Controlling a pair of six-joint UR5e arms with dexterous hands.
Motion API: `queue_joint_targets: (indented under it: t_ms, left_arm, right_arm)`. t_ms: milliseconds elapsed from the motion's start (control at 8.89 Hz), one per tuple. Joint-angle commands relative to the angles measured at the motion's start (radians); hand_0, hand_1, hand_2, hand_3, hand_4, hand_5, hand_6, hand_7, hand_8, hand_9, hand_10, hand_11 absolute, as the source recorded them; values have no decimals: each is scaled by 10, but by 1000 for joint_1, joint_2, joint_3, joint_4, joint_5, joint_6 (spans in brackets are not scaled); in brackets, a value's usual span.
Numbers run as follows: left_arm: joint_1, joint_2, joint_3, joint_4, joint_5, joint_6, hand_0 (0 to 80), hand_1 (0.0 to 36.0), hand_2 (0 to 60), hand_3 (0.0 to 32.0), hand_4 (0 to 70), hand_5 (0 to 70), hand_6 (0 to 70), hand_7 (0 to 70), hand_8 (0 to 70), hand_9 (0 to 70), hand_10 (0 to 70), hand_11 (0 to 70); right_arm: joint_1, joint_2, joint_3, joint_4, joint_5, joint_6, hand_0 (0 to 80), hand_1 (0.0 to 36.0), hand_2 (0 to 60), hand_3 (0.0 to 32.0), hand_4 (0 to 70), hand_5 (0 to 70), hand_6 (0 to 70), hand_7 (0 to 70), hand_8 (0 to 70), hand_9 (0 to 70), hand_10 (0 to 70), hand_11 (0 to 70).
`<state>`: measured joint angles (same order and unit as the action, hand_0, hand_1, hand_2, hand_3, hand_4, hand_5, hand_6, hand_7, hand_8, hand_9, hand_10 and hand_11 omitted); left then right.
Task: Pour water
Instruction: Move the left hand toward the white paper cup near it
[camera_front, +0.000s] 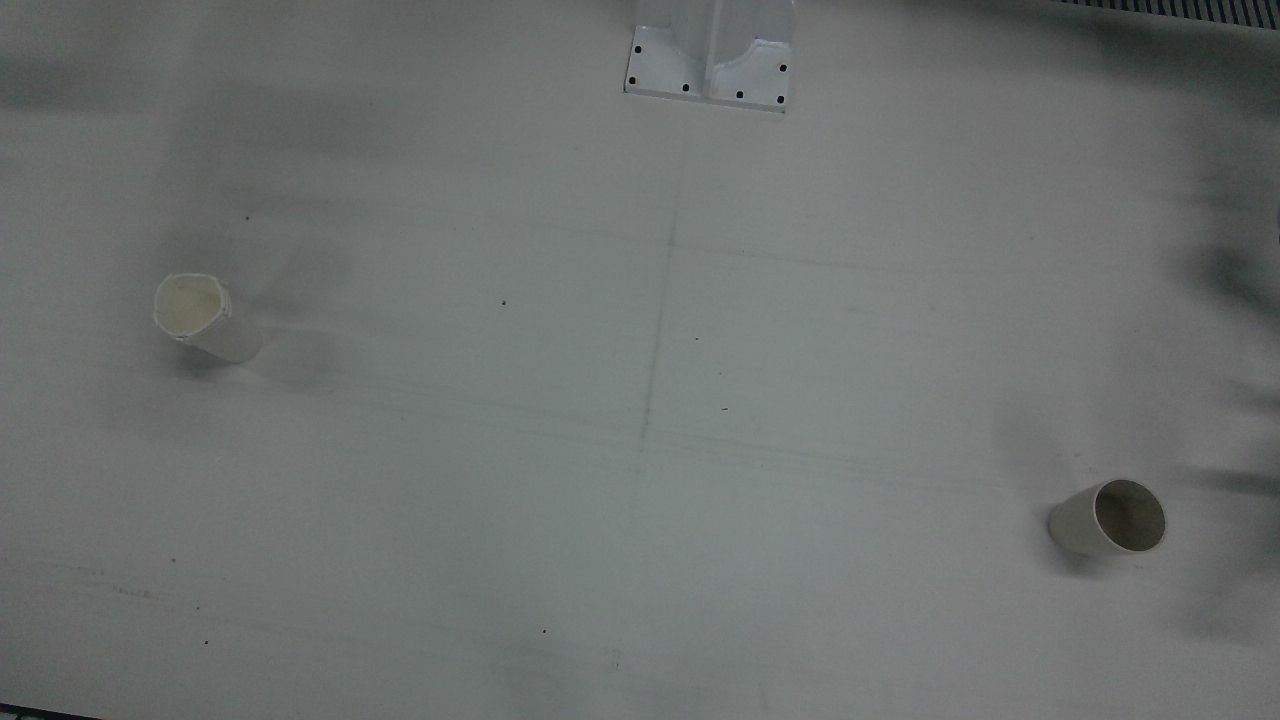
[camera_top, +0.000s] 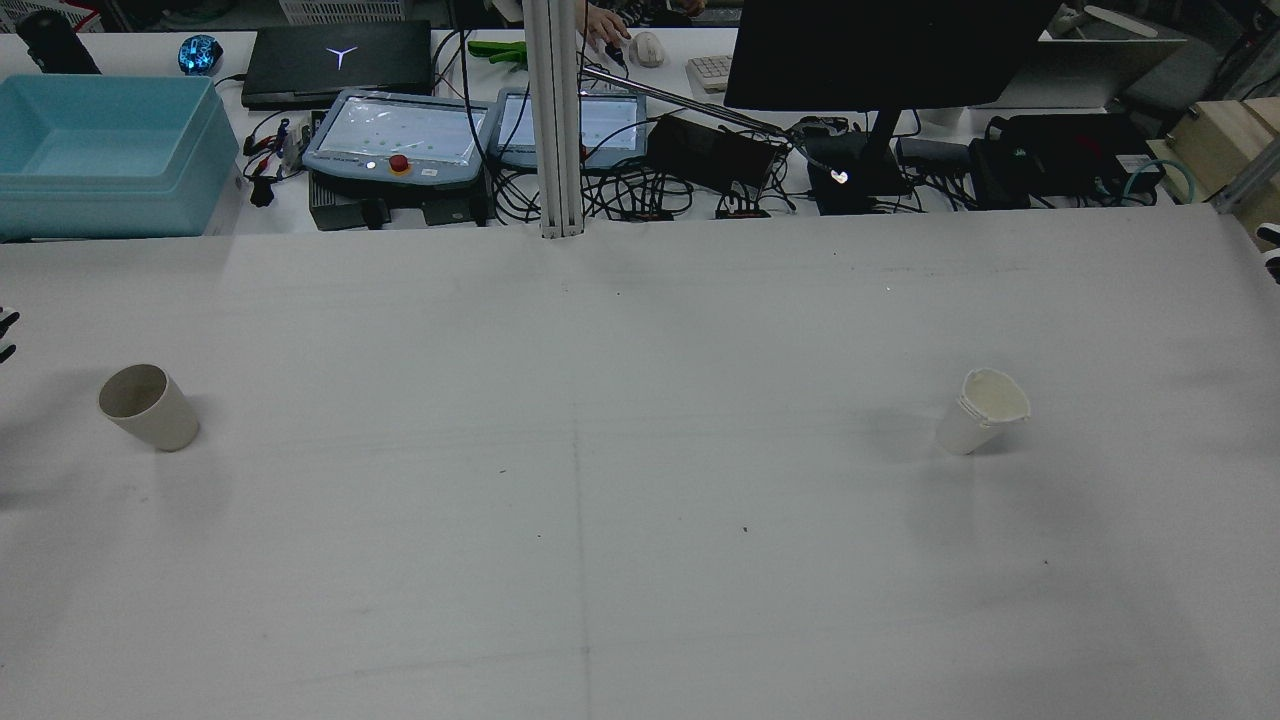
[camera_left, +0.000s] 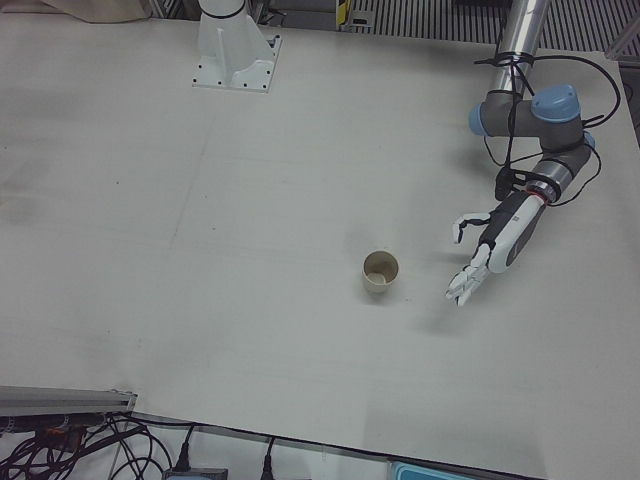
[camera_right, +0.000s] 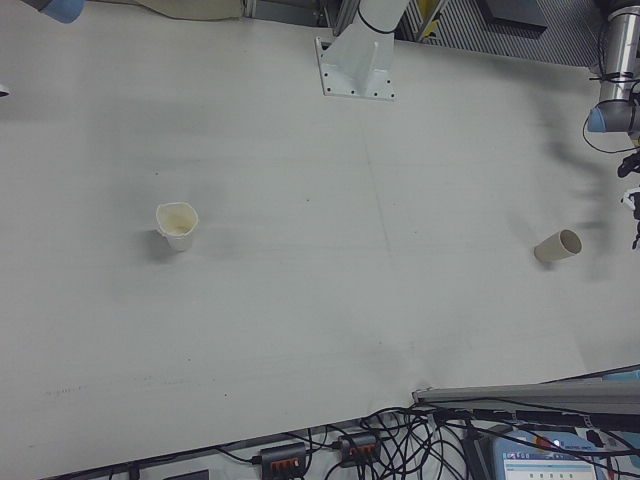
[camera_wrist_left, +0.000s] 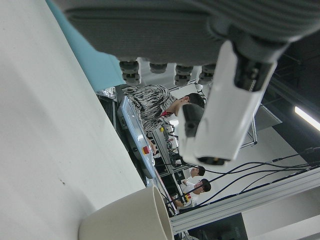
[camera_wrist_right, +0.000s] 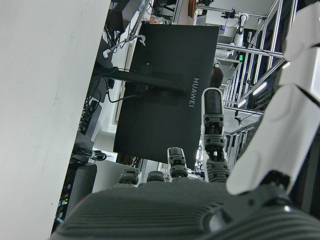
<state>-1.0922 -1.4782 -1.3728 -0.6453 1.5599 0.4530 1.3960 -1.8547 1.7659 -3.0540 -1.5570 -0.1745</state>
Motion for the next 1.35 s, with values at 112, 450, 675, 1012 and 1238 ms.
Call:
queue_joint_targets:
  t_ms: [112, 450, 675, 1012, 1238]
  left_arm:
    - [84, -96, 75, 4, -1, 19, 572, 262, 222, 54, 5, 26, 0, 60, 0, 0, 0, 19]
    - [87, -100, 87, 16, 0, 19, 498, 159, 85, 74, 0, 9, 0, 54, 0, 0, 0, 0]
    - [92, -131, 95, 45, 0, 36, 525, 226, 236, 68, 0, 25, 0, 64, 0, 0, 0, 8]
    - [118, -140, 98, 55, -24, 47, 550, 256, 262, 68, 0, 27, 0, 69, 0, 0, 0, 11]
    - [147, -168, 100, 73, -27, 52, 550, 256, 265, 66, 0, 37, 0, 71, 0, 0, 0, 13]
  right_arm:
    - [-5, 0, 0, -2, -2, 0, 466, 92, 120, 0, 334, 228, 45, 172, 6, 20, 22, 37]
    - [-9, 0, 0, -2, 0, 0, 467, 94, 122, 0, 348, 234, 51, 176, 7, 21, 20, 34]
    - [-11, 0, 0, -2, -2, -2, 466, 96, 132, 0, 346, 236, 50, 175, 7, 21, 20, 35]
    - [-11, 0, 0, -2, 0, 4, 466, 92, 112, 0, 333, 229, 42, 169, 6, 19, 18, 32]
    - [-11, 0, 0, -2, 0, 3, 468, 94, 114, 0, 335, 230, 44, 169, 7, 19, 18, 32]
